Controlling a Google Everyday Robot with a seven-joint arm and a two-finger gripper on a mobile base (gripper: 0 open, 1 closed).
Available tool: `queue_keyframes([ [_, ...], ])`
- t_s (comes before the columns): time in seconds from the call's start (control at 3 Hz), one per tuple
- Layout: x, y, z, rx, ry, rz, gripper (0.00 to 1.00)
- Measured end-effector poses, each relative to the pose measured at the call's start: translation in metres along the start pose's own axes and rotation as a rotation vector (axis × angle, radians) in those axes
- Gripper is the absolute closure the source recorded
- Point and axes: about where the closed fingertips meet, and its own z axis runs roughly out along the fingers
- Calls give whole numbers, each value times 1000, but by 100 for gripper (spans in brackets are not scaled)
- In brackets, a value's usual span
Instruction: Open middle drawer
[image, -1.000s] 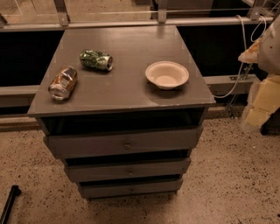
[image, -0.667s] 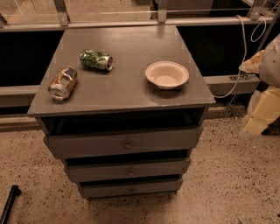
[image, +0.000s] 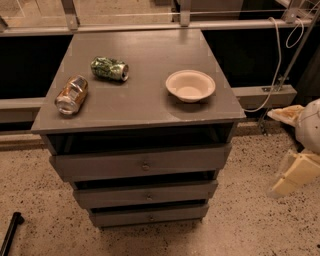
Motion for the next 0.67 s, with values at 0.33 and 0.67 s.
queue_keyframes([
  [0.33, 0, 0, 0, 0, -1, 0, 0],
  [0.67, -13, -1, 34, -14, -108, -44, 0],
])
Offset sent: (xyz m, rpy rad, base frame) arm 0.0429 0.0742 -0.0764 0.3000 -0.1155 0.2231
